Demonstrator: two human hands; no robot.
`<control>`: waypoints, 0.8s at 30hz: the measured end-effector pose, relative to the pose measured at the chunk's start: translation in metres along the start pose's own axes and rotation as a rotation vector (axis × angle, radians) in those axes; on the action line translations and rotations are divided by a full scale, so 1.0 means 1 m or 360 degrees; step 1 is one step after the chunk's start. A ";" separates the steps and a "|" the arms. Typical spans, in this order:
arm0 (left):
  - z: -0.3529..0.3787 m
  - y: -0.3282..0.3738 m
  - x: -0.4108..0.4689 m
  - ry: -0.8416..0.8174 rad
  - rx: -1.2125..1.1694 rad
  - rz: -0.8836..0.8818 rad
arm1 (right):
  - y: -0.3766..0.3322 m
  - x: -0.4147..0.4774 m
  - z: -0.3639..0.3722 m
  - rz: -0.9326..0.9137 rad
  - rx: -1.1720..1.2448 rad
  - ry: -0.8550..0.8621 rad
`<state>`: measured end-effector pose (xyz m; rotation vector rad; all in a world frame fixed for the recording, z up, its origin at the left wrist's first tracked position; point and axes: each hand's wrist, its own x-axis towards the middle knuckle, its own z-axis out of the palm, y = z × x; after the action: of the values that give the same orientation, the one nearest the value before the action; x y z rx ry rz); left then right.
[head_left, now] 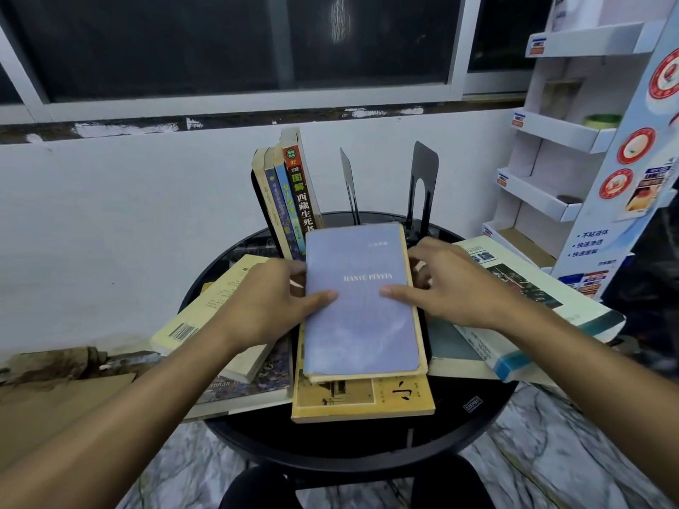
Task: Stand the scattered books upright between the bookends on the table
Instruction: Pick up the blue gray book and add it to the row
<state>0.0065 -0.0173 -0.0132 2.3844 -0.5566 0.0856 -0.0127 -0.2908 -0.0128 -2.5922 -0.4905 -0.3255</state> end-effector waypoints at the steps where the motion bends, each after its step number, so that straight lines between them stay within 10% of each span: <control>1: -0.002 0.002 0.000 0.0053 -0.0037 0.0025 | 0.000 0.002 -0.001 0.0007 0.0020 0.0082; 11: 0.001 0.007 0.013 0.0651 -0.0354 0.0222 | -0.011 0.021 -0.007 -0.0109 0.0139 0.0573; 20: 0.003 -0.004 0.009 0.0543 -0.0490 0.0242 | -0.007 0.015 0.001 -0.0161 0.0291 0.0645; 24: 0.002 -0.005 0.008 0.0440 -0.0489 0.0257 | -0.012 0.017 -0.003 -0.0232 -0.0274 0.0879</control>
<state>0.0158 -0.0181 -0.0164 1.9855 -0.5818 0.3684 -0.0027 -0.2776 -0.0006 -2.4752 -0.4614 -1.1355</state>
